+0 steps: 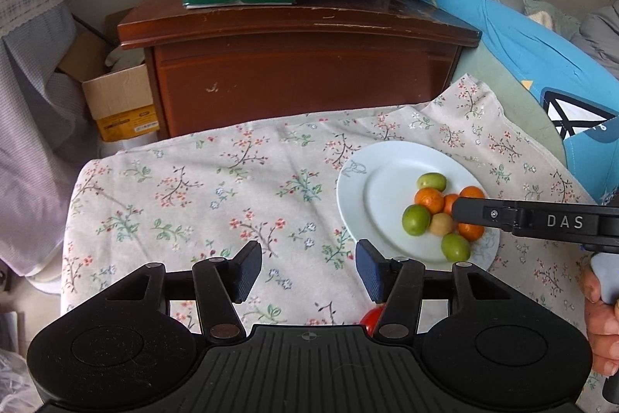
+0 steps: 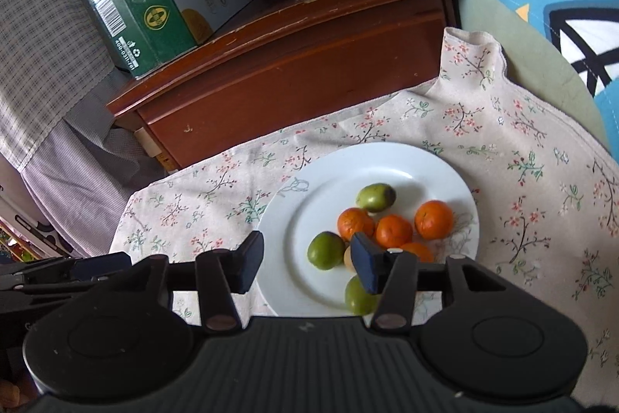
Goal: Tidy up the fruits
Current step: 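Move both open tools back to the loose fruit row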
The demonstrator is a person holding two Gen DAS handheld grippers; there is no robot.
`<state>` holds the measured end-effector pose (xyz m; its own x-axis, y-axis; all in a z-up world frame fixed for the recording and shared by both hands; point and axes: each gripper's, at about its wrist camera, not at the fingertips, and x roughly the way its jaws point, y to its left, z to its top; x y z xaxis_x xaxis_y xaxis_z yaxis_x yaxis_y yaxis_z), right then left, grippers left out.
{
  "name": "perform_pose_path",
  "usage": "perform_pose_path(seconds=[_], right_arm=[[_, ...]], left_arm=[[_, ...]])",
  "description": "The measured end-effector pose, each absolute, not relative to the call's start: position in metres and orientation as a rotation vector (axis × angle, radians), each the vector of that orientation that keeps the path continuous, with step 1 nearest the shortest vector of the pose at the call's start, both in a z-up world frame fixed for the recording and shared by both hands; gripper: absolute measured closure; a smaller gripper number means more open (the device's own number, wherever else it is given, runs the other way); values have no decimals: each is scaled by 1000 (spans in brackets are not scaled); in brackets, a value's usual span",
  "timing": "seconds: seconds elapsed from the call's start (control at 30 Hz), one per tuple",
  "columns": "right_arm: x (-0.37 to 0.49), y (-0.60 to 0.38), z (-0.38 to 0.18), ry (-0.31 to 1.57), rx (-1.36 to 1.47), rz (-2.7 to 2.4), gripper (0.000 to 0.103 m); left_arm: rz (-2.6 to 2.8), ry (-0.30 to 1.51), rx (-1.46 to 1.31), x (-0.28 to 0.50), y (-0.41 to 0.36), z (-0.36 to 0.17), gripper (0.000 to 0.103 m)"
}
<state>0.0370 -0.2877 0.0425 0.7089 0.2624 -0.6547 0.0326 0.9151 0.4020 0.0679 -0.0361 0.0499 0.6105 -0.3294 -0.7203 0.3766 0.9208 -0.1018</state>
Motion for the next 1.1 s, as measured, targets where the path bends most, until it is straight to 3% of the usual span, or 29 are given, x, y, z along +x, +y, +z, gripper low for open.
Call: perform_pose_path(seconds=[0.23,1.1], right_arm=[[7,-264,39,811,386,191,52],[-3,-209,1,936,203,355,52]], left_arm=[[-353,861,68,50,-5,42,38],[-616,831,386,28,4,-9,39]])
